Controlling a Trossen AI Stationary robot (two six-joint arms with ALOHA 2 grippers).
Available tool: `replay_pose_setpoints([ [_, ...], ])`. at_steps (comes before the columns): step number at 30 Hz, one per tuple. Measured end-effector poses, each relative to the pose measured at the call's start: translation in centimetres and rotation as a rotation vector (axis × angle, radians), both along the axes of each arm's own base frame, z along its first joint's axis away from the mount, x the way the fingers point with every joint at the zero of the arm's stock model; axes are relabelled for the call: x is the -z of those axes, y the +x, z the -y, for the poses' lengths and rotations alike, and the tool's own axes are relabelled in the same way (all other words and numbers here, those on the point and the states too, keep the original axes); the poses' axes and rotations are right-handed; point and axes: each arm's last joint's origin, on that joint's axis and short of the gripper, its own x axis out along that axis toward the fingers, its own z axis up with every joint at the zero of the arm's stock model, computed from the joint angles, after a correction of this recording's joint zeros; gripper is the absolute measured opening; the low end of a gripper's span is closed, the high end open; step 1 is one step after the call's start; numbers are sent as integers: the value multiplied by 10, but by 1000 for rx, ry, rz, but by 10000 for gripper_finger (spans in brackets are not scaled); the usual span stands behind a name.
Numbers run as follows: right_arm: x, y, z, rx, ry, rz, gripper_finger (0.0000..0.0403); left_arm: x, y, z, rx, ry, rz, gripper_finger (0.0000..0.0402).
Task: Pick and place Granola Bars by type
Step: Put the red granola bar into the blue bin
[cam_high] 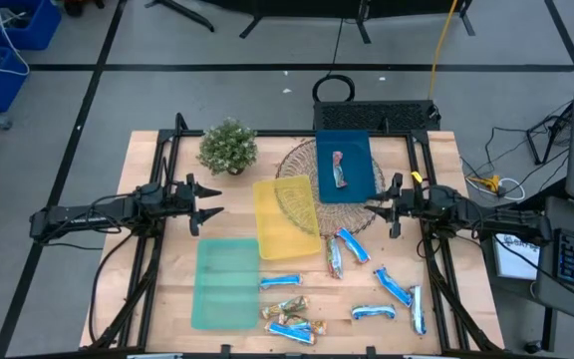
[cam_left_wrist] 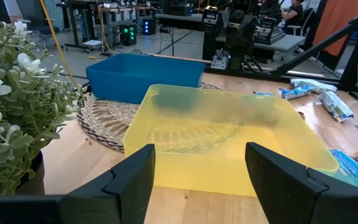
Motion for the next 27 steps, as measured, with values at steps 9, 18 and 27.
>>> replay_pose_setpoints([
  [9,10,5,-2,-5,120,-126,114,0,0,0,0,0,0,255],
  [18,-10,25,-11,-52,162,-272,114,0,0,0,0,0,0,255],
  [27,-36,53,-29,-145,139,-364,114,0,0,0,0,0,0,255],
])
